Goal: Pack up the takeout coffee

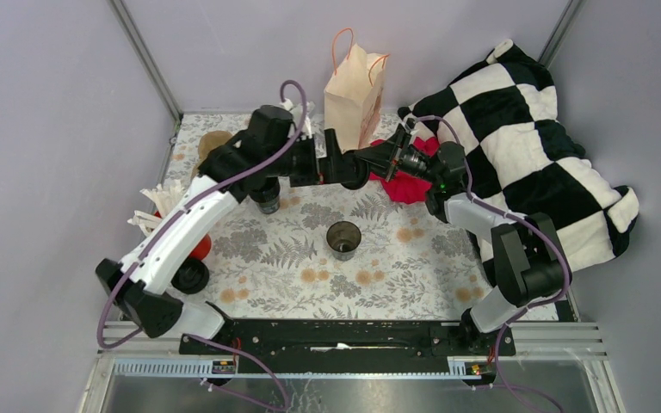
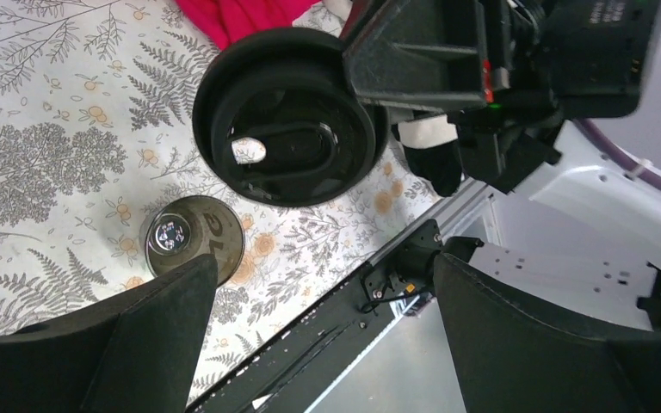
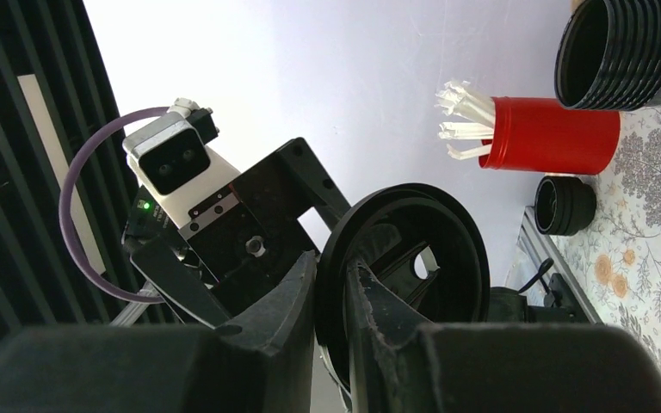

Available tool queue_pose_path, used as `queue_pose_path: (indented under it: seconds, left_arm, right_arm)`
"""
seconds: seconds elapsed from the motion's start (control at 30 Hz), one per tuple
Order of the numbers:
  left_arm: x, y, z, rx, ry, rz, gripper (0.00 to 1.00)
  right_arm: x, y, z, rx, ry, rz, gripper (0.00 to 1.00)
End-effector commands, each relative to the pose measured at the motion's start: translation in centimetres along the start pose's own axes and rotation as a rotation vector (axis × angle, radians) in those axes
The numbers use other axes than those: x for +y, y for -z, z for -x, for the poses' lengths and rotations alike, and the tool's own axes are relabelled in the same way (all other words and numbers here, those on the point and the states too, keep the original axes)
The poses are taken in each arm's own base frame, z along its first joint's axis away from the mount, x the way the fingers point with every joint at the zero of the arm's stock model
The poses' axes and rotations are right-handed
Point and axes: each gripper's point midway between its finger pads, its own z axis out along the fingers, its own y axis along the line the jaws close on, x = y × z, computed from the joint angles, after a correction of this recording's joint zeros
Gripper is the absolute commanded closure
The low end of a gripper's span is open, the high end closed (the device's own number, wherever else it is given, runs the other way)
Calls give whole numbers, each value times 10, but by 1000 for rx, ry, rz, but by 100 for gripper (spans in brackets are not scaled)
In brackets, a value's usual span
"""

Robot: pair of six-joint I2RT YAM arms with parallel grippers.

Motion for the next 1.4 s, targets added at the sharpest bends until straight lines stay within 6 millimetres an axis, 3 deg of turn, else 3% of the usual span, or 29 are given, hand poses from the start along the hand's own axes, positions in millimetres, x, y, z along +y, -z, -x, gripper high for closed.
queue_pose_path:
  seconds: [0.0, 0.5, 0.77, 0.93, 1.37]
  left_arm:
    - [-11, -12, 22, -85, -43, 43, 1]
    - [-11, -44, 26, -67, -66, 86, 1]
    - [-7, -48, 28, -77, -41, 106, 23]
    - [-5, -51, 28, -74, -24, 116, 31]
    - [-4, -55, 30, -76, -8, 122, 26]
  right_arm:
    - [15, 4, -12, 16, 27, 12, 100]
    - [24, 3, -13, 24, 25, 48, 100]
    - [25, 4, -15, 30, 22, 60, 100]
    - [26, 5, -16, 31, 24, 62, 100]
    - [24, 7, -19, 40, 20, 63, 98]
